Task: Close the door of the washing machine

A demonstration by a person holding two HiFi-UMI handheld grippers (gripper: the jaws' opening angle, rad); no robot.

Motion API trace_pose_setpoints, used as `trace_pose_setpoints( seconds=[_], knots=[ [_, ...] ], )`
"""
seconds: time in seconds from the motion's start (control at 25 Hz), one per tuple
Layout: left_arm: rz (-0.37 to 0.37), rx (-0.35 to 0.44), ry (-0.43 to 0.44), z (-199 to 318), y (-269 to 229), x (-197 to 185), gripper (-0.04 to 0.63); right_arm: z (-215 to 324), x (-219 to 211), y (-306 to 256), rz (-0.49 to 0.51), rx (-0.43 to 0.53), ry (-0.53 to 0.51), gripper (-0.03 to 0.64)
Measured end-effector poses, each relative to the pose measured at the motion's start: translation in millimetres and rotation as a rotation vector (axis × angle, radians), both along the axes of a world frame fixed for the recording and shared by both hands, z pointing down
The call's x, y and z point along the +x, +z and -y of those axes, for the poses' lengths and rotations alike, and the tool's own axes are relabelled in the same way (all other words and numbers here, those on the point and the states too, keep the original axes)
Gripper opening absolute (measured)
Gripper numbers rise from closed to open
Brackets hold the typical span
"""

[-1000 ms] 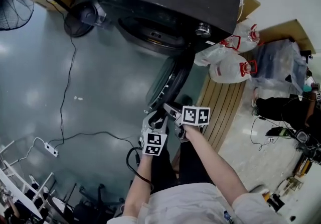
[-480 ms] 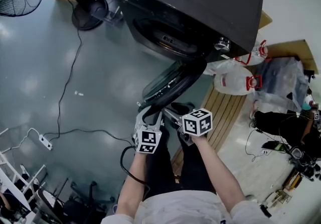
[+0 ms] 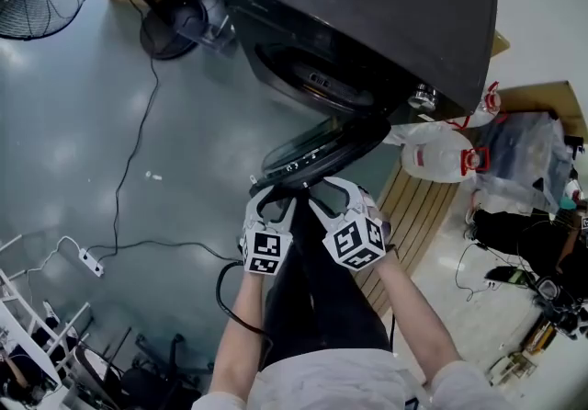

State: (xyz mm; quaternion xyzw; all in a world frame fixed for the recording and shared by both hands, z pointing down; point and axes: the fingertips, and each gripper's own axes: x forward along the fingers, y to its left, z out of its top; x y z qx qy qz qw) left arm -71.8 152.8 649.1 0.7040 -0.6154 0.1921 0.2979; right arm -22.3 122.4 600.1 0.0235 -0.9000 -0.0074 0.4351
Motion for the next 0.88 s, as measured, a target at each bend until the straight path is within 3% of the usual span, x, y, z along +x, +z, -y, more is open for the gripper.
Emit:
trace_pose_setpoints(
  seconds=[0.16,0.24,0.36,0.56,0.76,0.88],
  knots=[
    [-0.008,0.002,0.015,7,1,-12,0.186,15,-12,9,-0.061,0.198,-0.176,0.197],
    [-0.01,0.0,0.033,12,1,-18,0.186,22,-19,14,-0.092,0.271,-0.245,0.169],
    [0.0,0.009,0.051,24,1,-32,0.186,33,-33,17,-0.102,0.32,-0.289,0.171],
    [0.006,-0.019,0.066,40,3,-52,0.189,48,-47,18,-0.091,0.315,-0.234,0.166],
    [-0.012,-0.023,-0.002,61,2,-79,0.178,70,-67,15,-0.079,0.303,-0.172,0.161],
    [0.007,-0.026,0.043,75,1,-91,0.181,80,-77,14,-0.081,0.298,-0.123,0.155]
  ],
)
